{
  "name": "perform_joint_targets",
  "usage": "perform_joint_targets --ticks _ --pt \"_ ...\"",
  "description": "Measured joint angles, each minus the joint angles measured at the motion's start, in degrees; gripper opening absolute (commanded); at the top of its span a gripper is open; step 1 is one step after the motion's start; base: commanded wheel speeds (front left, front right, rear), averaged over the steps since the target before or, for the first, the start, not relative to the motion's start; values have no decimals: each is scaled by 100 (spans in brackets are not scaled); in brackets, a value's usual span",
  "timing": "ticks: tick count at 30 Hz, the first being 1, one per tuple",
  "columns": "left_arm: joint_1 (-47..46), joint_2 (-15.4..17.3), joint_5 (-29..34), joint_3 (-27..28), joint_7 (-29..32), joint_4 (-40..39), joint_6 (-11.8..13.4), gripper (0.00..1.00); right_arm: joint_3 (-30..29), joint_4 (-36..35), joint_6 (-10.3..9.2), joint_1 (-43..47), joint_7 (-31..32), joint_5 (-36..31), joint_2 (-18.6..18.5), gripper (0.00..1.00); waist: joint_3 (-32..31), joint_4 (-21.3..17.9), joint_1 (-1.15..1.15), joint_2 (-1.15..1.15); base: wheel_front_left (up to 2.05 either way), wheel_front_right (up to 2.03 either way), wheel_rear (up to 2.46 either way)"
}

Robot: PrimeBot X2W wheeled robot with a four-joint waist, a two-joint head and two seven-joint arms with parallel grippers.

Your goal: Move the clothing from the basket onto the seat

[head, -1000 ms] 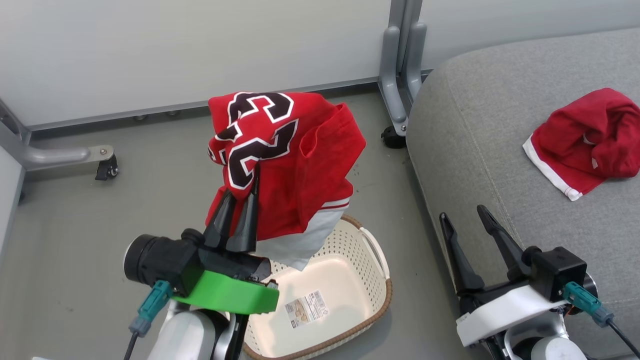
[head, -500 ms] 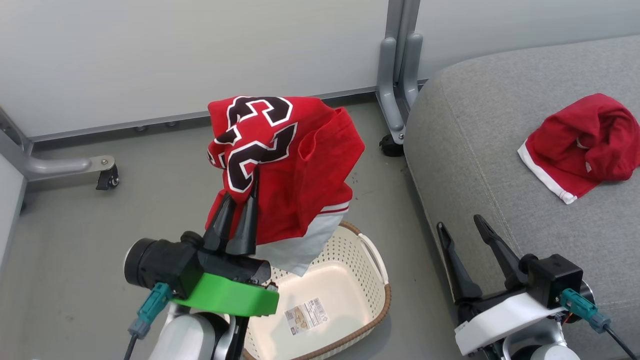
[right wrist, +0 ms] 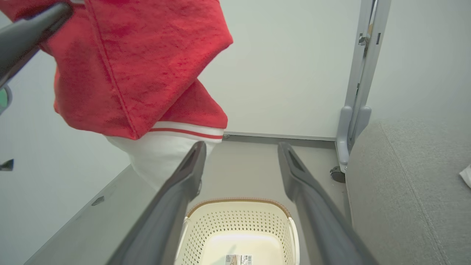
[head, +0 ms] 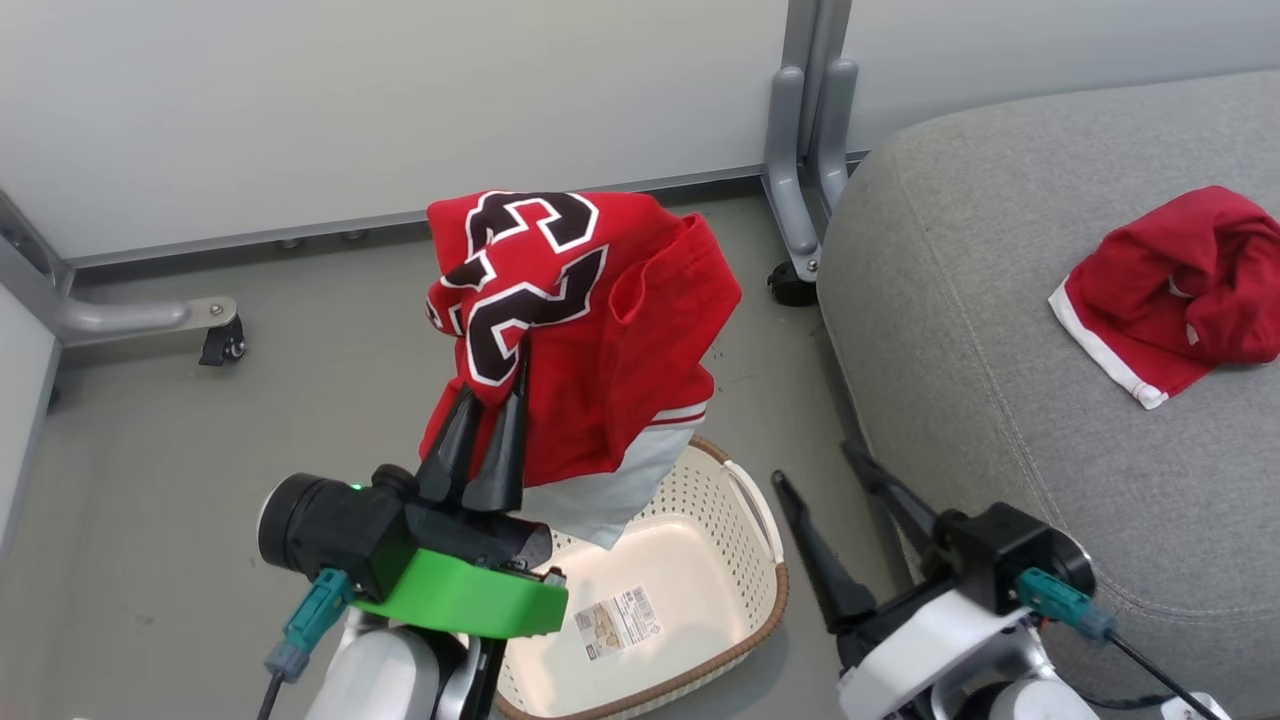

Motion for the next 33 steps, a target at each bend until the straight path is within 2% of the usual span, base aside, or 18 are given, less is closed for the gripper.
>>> perform_joint_targets --ticks 6,13,22,33 --pt "-149 -15 1 -156 -21 -4 -80 0 966 491 0 -737 -115 439 -196 100 145 133 0 0 0 0 0" --pt "-295 -41 -21 -344 -48 110 -156 0 1640 1362 0 -1513 -470 872 -143 100 251 375 0 0 0 0 0" --pt "-365 -64 -63 -497 -85 194 -201 0 2076 2221 0 -2148 -839 1202 -57 100 270 529 0 0 0 0 0" --pt "-379 -63 -101 -545 -98 292 -207 0 2506 2380 0 -2639 -1228 1418 -48 100 310 536 0 0 0 0 0"
